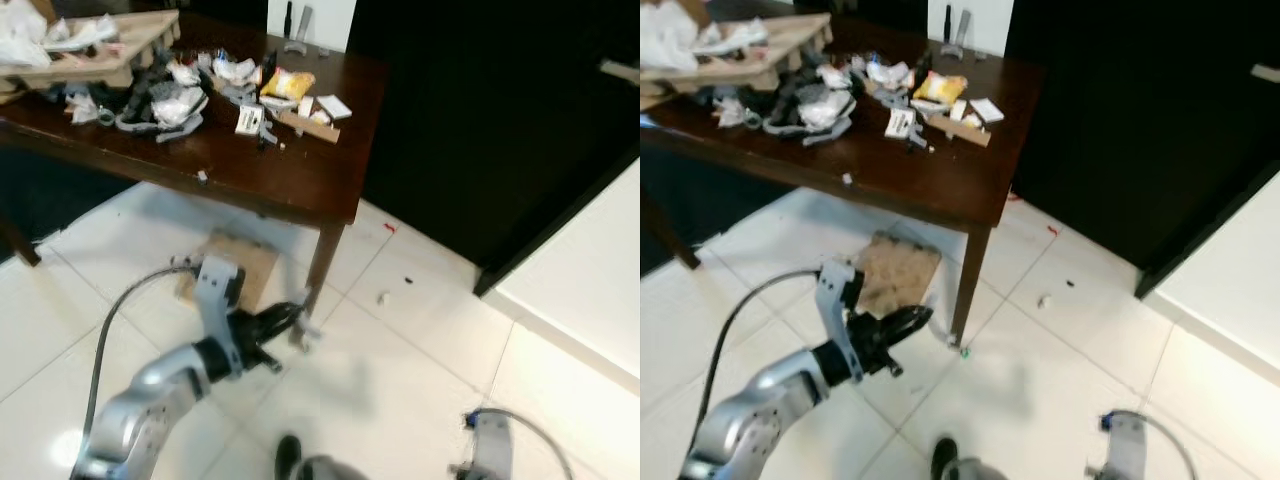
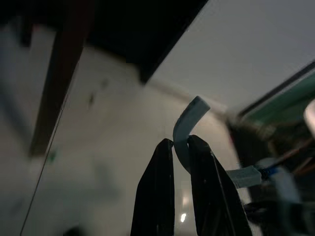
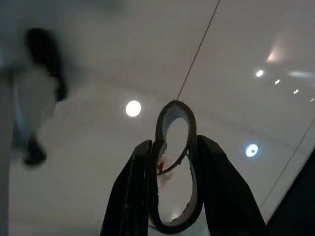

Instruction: Picking trash to rubbish bin

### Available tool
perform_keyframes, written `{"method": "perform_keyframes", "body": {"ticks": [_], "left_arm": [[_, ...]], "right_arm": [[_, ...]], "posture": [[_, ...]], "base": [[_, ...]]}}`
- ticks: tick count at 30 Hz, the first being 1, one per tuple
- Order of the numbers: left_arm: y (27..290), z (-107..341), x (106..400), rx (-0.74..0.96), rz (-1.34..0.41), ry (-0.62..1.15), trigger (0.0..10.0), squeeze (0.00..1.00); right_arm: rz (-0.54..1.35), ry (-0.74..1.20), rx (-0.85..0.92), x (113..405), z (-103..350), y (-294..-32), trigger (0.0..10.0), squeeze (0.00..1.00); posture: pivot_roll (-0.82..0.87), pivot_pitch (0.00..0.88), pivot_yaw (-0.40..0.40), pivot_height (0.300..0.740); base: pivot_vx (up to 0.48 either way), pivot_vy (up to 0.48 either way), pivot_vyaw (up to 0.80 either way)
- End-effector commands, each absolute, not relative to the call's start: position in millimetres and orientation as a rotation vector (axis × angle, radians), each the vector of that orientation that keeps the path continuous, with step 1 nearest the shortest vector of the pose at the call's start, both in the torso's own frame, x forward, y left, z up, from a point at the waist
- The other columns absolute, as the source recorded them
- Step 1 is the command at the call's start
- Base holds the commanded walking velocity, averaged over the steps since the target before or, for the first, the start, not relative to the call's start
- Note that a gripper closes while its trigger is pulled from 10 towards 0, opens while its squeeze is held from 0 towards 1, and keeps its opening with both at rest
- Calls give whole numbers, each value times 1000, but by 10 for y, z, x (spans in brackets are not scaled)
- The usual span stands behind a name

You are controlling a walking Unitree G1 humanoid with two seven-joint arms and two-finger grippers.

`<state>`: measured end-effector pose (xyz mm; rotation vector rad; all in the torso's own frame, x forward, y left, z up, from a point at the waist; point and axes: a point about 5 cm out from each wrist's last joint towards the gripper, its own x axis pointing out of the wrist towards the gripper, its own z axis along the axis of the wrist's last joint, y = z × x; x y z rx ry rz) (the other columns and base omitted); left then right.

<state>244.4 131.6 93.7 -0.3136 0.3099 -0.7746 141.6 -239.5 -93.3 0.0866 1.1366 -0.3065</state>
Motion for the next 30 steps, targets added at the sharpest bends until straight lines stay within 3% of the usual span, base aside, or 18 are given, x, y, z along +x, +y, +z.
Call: {"method": "perform_keyframes", "body": {"ticks": [1, 4, 6, 7, 8, 11, 13, 14, 18, 24, 30], "left_arm": [[1359, 871, 2451, -295, -750, 318, 10000, 0], [1792, 334, 2433, -328, -474, 464, 10000, 0], [1792, 334, 2433, -328, -474, 464, 10000, 0], [1962, 162, 2387, -334, -364, 518, 10000, 0], [1962, 162, 2387, -334, -364, 518, 10000, 0], [2521, -300, 2069, -354, 17, 665, 10000, 0], [2632, -409, 1923, -352, 108, 713, 10000, 0], [2632, -409, 1923, -352, 108, 713, 10000, 0], [2771, -719, 1393, -366, 318, 873, 10000, 0], [2776, -915, 901, -397, 504, 1004, 10000, 0], [2737, -973, 720, -407, 560, 1026, 10000, 0]], "right_arm": [[-307, 1126, 61, 1456, -903, -2449, 10000, 0], [-285, 1199, 28, 1244, -984, -2420, 10000, 0], [-285, 1199, 28, 1244, -984, -2420, 10000, 0], [-277, 1209, 22, 1220, -994, -2410, 10000, 0], [-277, 1209, 22, 1220, -994, -2410, 10000, 0], [-240, 1207, -1, 1237, -999, -2368, 10000, 0], [-221, 1203, -13, 1258, -996, -2351, 10000, 0], [-221, 1203, -13, 1258, -996, -2351, 10000, 0], [-170, 1194, -49, 1327, -985, -2302, 10000, 0], [-134, 1200, -75, 1357, -984, -2265, 10000, 0], [-70, 1209, -115, 1390, -985, -2203, 10000, 0]], "posture": [[177, 129, -78, 740], [174, 126, -68, 740], [174, 126, -68, 740], [173, 126, -65, 740], [173, 126, -65, 740], [166, 124, -58, 740], [165, 124, -58, 740], [165, 124, -58, 740], [171, 124, -57, 740], [173, 126, -56, 740], [188, 145, -76, 740]], "base": [[0, 0, 0], [0, 0, 0], [0, 0, 0], [0, 0, 0], [0, 0, 0], [0, 0, 0], [0, 0, 0], [0, 0, 0], [0, 0, 0], [0, 0, -263], [0, 0, -788]]}}
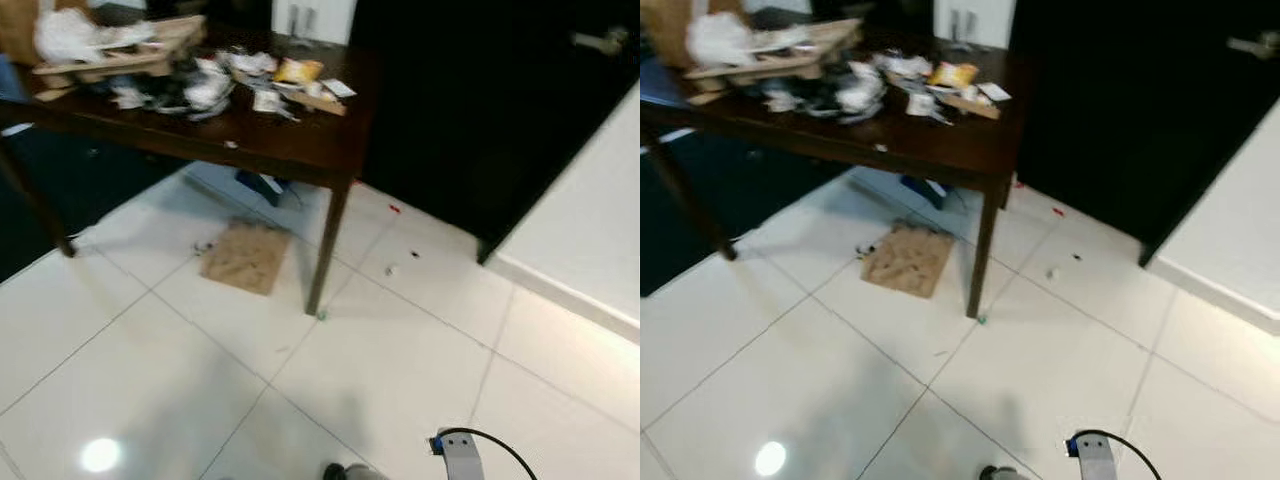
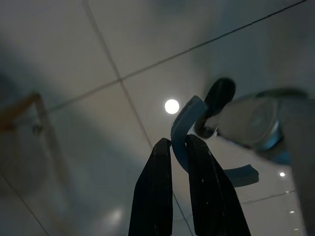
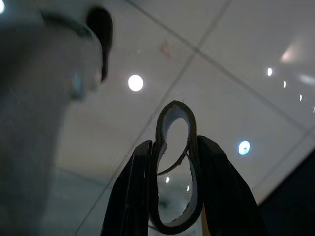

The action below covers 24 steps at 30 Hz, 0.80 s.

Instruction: Picking trash to rubbish bin

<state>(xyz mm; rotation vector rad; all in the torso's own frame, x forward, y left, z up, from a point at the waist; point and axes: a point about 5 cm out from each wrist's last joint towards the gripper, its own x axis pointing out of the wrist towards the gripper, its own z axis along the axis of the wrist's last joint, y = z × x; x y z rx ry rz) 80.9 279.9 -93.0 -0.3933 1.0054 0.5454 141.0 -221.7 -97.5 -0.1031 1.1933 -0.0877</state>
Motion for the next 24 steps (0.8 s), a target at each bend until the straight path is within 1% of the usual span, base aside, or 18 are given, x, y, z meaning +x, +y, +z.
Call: {"method": "perform_keyframes", "body": {"ticks": [1, 2, 9, 10, 12, 14, 15, 16, 19, 21, 22, 23, 24], "left_arm": [[2737, -973, 720, -407, 560, 1026, 10000, 0], [2700, -990, 733, -407, 569, 1020, 10000, 0], [2591, -1017, 810, -400, 547, 1019, 10000, 0], [2535, -1034, 831, -375, 514, 1047, 10000, 0], [2517, -1039, 838, -364, 500, 1059, 10000, 0], [2485, -1038, 891, -349, 473, 1061, 10000, 0], [2449, -1018, 1015, -326, 430, 1048, 10000, 0], [2449, -1018, 1015, -326, 430, 1048, 10000, 0], [2381, -975, 1227, -303, 365, 1011, 10000, 0], [2346, -971, 1269, -287, 337, 1011, 10000, 0], [2305, -972, 1299, -252, 294, 1025, 10000, 0], [2305, -972, 1299, -252, 294, 1025, 10000, 0], [2265, -976, 1319, -220, 254, 1040, 10000, 0]], "right_arm": [[-70, 1209, -115, 1390, -985, -2203, 10000, 0], [-46, 1214, -148, 1408, -975, -2218, 10000, 0], [-30, 1199, -196, 1518, -917, -2297, 10000, 0], [-82, 1176, -168, 1579, -882, -2345, 10000, 0], [-102, 1168, -156, 1600, -871, -2358, 10000, 0], [-124, 1156, -132, 1633, -854, -2372, 10000, 0], [-129, 1147, -124, 1663, -839, -2381, 10000, 0], [-129, 1147, -124, 1663, -839, -2381, 10000, 0], [-141, 1152, -134, 1650, -831, -2429, 10000, 0], [-151, 1153, -129, 1641, -830, -2450, 10000, 0], [-159, 1154, -122, 1625, -834, -2457, 10000, 0], [-159, 1154, -122, 1625, -834, -2457, 10000, 0], [-191, 1131, -92, 1629, -828, -2471, 10000, 0]], "posture": [[188, 145, -76, 740], [205, 153, -91, 740], [188, 138, -84, 740], [167, 117, -78, 740], [167, 117, -78, 740], [152, 117, -88, 740], [155, 114, -88, 740], [155, 114, -88, 740], [133, 103, -81, 740], [115, 116, -76, 740], [106, 108, -73, 740], [106, 108, -73, 740], [94, 101, -64, 740]], "base": [[0, 0, -788], [0, 0, -788], [0, 0, -788], [0, 0, -788], [0, 0, -788], [0, 0, -788], [0, 0, -788], [0, 0, -788], [0, 0, -788], [0, 0, -788], [0, 0, -788], [0, 0, -788], [0, 0, -788]]}}
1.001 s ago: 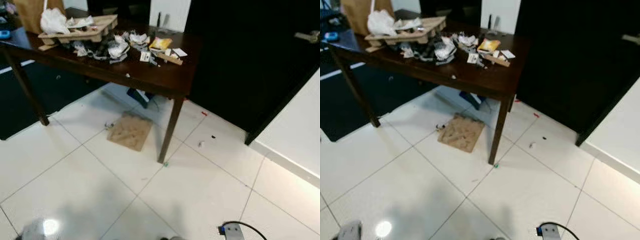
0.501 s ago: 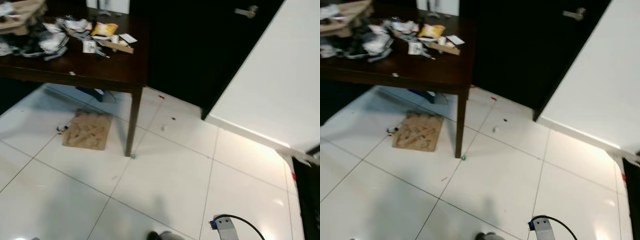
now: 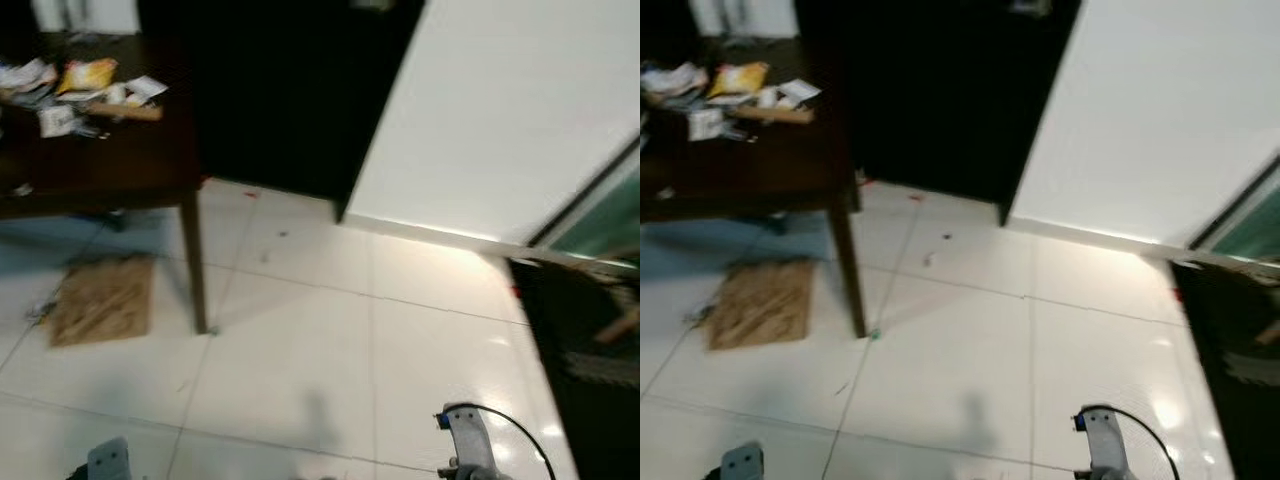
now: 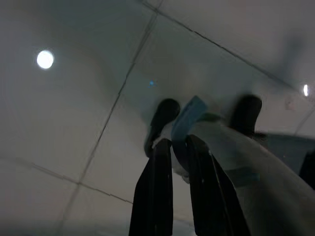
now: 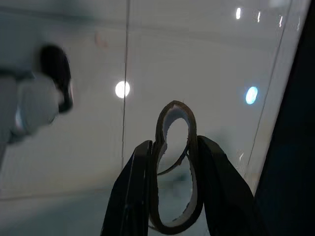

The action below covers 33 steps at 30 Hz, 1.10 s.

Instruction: Picking trash to rubbish bin

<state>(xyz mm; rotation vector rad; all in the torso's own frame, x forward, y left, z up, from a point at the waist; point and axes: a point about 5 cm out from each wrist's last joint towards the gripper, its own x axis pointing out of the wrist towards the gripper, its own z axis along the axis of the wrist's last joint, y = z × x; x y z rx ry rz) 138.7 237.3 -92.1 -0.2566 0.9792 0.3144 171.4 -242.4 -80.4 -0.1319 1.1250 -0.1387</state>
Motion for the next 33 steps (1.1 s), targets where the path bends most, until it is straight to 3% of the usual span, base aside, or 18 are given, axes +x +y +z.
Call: {"method": "perform_keyframes", "body": {"ticks": [1, 5, 33], "left_arm": [[2265, -976, 1319, -220, 254, 1040, 10000, 0], [2124, -999, 1338, -184, 166, 1064, 10000, 0], [2001, -1052, 1238, -106, 62, 1122, 10000, 0]], "right_arm": [[-191, 1131, -92, 1629, -828, -2471, 10000, 0], [-255, 1115, 46, 1584, -834, -2513, 10000, 0], [-235, 1180, -8, 1429, -940, -2352, 10000, 0]], "posture": [[94, 101, -64, 740], [64, 109, -45, 740], [116, 96, -24, 740]], "base": [[0, 0, -788], [0, 0, 0], [0, 0, 0]]}}
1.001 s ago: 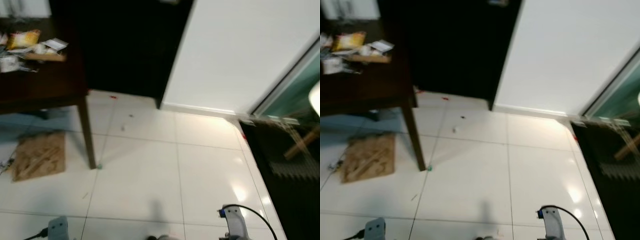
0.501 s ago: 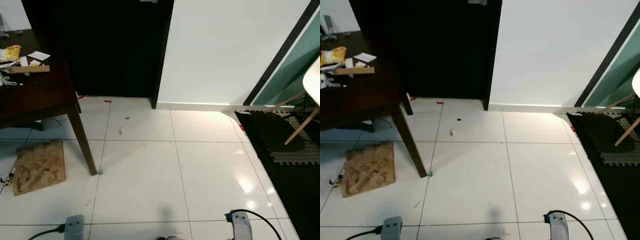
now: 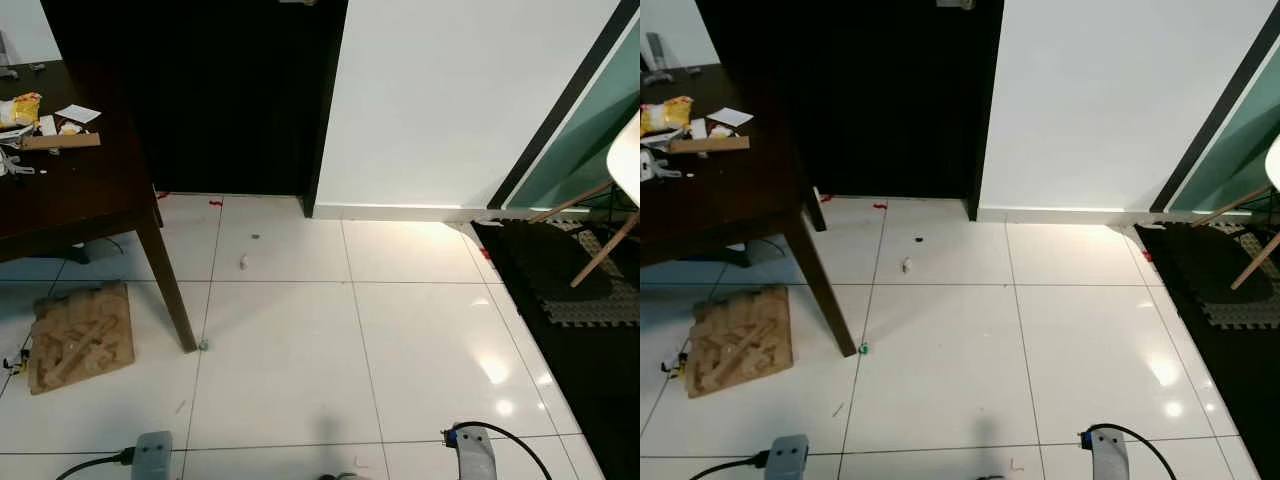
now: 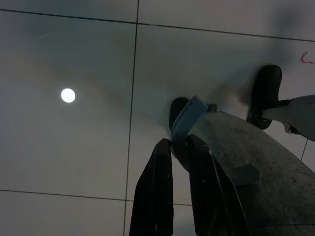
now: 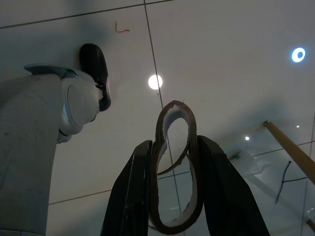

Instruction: Picking trash to rubbish bin

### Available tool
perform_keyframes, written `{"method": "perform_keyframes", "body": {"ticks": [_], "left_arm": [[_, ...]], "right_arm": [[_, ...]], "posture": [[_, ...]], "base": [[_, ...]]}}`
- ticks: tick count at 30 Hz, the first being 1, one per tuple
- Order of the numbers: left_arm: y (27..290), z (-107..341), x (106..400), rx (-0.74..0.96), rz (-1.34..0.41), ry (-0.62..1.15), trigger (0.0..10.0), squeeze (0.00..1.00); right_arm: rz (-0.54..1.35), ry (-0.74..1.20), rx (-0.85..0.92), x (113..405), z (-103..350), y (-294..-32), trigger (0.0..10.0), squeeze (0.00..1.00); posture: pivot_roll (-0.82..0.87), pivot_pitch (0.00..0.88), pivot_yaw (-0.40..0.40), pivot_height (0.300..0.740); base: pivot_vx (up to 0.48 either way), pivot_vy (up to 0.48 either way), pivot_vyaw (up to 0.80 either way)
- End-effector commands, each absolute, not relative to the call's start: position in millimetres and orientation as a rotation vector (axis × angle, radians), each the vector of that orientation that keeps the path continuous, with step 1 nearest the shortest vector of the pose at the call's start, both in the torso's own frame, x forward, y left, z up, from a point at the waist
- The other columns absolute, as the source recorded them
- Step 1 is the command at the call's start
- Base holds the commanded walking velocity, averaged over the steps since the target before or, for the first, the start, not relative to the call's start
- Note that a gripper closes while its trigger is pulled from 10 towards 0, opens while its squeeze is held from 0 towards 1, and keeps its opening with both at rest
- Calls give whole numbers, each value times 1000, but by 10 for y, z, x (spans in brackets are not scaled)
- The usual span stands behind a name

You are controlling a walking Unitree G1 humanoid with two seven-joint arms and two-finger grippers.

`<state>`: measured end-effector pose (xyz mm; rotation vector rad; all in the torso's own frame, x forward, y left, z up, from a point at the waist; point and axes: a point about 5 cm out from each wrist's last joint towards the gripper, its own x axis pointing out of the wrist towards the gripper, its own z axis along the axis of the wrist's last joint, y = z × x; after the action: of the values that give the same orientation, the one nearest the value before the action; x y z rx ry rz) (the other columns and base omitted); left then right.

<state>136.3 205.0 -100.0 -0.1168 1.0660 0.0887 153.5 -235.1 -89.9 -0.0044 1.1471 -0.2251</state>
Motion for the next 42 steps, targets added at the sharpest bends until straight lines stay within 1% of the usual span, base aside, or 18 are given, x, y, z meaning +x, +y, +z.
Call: {"method": "perform_keyframes", "body": {"ticks": [1, 5, 8, 10, 15, 18, 26, 30, 33, 34, 35, 36, 37, 38, 39, 41, 42], "left_arm": [[2004, -1048, 1250, -102, 57, 1119, 10000, 0], [2012, -1037, 1280, -85, 44, 1111, 10000, 0], [2003, -1036, 1288, -84, 43, 1109, 10000, 0], [1992, -1041, 1276, -89, 46, 1110, 10000, 0], [1964, -1078, 1168, -97, 49, 1136, 10000, 0], [1962, -1087, 1137, -93, 46, 1144, 10000, 0], [1986, -1071, 1180, -101, 65, 1130, 10000, 0], [1990, -1066, 1196, -99, 64, 1126, 10000, 0], [2001, -1059, 1219, -78, 48, 1130, 10000, 0], [2002, -1057, 1223, -74, 44, 1130, 10000, 0], [2026, -1038, 1275, -76, 53, 1115, 10000, 0], [2038, -1025, 1307, -75, 55, 1105, 10000, 0], [2038, -1025, 1307, -75, 55, 1105, 10000, 0], [2078, -947, 1499, -97, 78, 1031, 10000, 0], [2078, -947, 1499, -97, 78, 1031, 10000, 0], [2113, -848, 1708, -124, 98, 944, 10000, 0], [2113, -848, 1708, -124, 98, 944, 10000, 0]], "right_arm": [[-237, 1182, -1, 1417, -947, -2341, 10000, 0], [-238, 1193, -1, 1388, -966, -2306, 10000, 0], [-187, 1190, 14, 1397, -971, -2263, 10000, 0], [-177, 1197, -5, 1398, -971, -2263, 10000, 0], [-187, 1205, -70, 1419, -957, -2298, 10000, 0], [-207, 1191, -48, 1431, -949, -2310, 10000, 0], [-237, 1174, 5, 1422, -946, -2335, 10000, 0], [-272, 1124, 57, 1503, -910, -2358, 10000, 0], [-315, 950, 157, 1889, -718, -2414, 10000, 0], [-318, 919, 172, 1956, -679, -2423, 10000, 0], [-311, 810, 241, 2199, -524, -2453, 10000, 0], [-301, 764, 269, 2297, -454, -2462, 10000, 0], [-301, 764, 269, 2297, -454, -2462, 10000, 0], [-264, 625, 333, 2568, -228, -2504, 10000, 0], [-264, 625, 333, 2568, -228, -2504, 10000, 0], [-232, 510, 383, 2767, -22, -2551, 10000, 0], [-232, 510, 383, 2767, -22, -2551, 10000, 0]], "posture": [[121, 100, -24, 740], [133, 103, -30, 740], [139, 102, -35, 740], [143, 104, -39, 740], [139, 110, -39, 740], [137, 114, -37, 740], [133, 117, -36, 740], [133, 117, -36, 740], [96, 97, -11, 740], [96, 97, -11, 740], [86, 91, -9, 740], [83, 89, -9, 740], [83, 89, -9, 740], [79, 89, -11, 740], [79, 89, -11, 740], [78, 92, -18, 740], [78, 92, -18, 740]], "base": [[0, 0, 0], [0, 0, 0], [0, 0, 0], [0, 0, 0], [0, 0, 0], [0, 0, 0], [0, 0, -763], [0, 0, -800], [0, 0, -800], [0, 0, -800], [0, 0, -800], [0, 0, -800], [0, 0, -800], [0, 0, -800], [0, 0, -800], [0, 0, -800], [0, 0, -800]]}}
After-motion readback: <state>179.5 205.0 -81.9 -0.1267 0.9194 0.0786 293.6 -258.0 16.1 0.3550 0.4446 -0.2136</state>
